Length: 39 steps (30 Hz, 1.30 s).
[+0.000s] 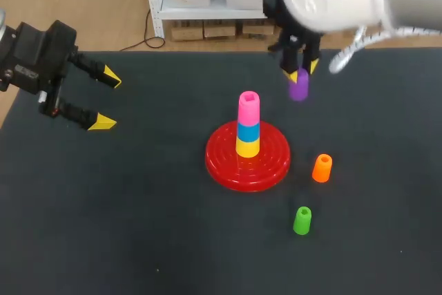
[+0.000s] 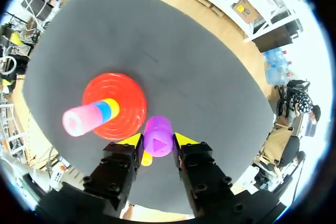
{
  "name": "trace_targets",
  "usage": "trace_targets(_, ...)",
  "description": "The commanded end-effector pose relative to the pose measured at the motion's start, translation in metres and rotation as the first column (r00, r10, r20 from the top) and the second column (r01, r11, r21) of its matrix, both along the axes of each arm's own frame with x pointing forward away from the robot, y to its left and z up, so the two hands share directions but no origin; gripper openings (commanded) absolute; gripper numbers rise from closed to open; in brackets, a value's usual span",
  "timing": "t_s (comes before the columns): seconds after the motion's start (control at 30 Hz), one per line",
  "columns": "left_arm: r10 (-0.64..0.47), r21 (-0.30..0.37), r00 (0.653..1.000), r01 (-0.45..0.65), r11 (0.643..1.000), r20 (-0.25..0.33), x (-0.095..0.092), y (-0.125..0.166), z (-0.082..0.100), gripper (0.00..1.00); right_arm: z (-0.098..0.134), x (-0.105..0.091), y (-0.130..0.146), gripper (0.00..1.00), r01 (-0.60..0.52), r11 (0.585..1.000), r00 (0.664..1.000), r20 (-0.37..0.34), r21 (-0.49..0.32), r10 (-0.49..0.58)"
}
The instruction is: Pick up and stack the cylinders on the red base in this order: pink,purple,orange,green
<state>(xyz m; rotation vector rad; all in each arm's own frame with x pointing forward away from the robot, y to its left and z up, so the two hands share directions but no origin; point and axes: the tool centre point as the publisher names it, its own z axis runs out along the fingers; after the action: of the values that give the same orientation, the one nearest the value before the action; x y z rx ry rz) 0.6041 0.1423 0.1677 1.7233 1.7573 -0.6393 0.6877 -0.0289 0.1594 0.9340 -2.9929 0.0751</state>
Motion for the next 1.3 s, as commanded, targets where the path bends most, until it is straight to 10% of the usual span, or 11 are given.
trace_targets(0.03, 0.0, -0.003, 1.0, 0.0, 1.0, 0.004, -0.001, 0.001, -0.001, 1.0, 0.032, -0.008, 0.006, 0.0, -0.015, 1.0, 1.0, 0.014, 0.011, 0.015)
trace_targets(1.3, 0.0, -0.003, 1.0, 0.0, 1.0, 0.004, -0.001, 0.001, -0.001, 1.0, 0.045, -0.055, 0.086, 0.0, -0.258, 0.966, 0.966, 0.033, 0.012, 0.258)
